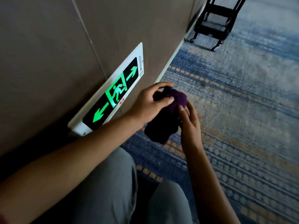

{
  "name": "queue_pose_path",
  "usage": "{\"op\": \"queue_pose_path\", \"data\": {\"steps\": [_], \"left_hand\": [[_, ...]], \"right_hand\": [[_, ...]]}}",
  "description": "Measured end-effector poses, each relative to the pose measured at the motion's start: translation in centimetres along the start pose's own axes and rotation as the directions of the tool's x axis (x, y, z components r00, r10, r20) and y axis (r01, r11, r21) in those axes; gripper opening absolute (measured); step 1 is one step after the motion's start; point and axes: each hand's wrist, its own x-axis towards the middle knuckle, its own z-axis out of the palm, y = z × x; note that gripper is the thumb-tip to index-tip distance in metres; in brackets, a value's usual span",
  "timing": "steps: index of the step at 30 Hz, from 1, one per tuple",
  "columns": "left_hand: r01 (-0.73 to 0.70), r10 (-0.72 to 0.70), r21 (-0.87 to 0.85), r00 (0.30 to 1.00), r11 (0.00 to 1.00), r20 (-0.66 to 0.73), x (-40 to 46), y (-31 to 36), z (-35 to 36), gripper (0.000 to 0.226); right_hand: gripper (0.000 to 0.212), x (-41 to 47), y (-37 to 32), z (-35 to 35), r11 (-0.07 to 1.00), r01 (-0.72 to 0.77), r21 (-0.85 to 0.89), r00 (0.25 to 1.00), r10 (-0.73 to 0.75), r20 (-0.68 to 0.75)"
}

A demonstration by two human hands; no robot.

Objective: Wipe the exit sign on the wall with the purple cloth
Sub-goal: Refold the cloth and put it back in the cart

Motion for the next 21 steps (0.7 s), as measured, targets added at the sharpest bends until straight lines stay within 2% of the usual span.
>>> {"op": "queue_pose_path", "data": {"steps": [4,8,11,13,17,21], "left_hand": [[0.022,-0.022,-0.016,0.999,1.000,-0.031,-0.8,0.6,1.9,0.037],[0.188,-0.187,-0.057,0.982,0.981,0.026,-2.6,1.8,3.5,0.035],[0.380,-0.369,-0.223,0.925,0.898,0.091,-5.3,3.6,4.3,0.031],[0.438,-0.427,-0.290,0.898,0.851,0.104,-7.4,5.4,4.9,0.030],[0.482,-0.464,-0.392,0.874,0.783,0.148,-10.7,10.0,5.1,0.032],[0.527,-0.524,-0.416,0.842,0.741,0.132,-13.5,14.7,5.0,0.032]], "right_hand": [[0.046,-1.8,-1.1,-1.3,0.996,-0.078,-0.030,0.996,0.077,-0.051],[0.045,-5.8,-3.9,-4.2,0.978,-0.182,-0.099,0.975,0.166,-0.149],[0.044,-8.7,-7.2,-5.6,0.955,-0.297,-0.020,0.948,0.292,-0.129],[0.047,-10.5,-9.4,-6.3,0.934,-0.353,0.048,0.924,0.357,-0.140],[0.058,-13.6,-13.8,-6.8,0.887,-0.449,0.110,0.887,0.457,-0.060],[0.083,-16.8,-17.9,-6.7,0.851,-0.513,0.110,0.858,0.512,0.040]]}}
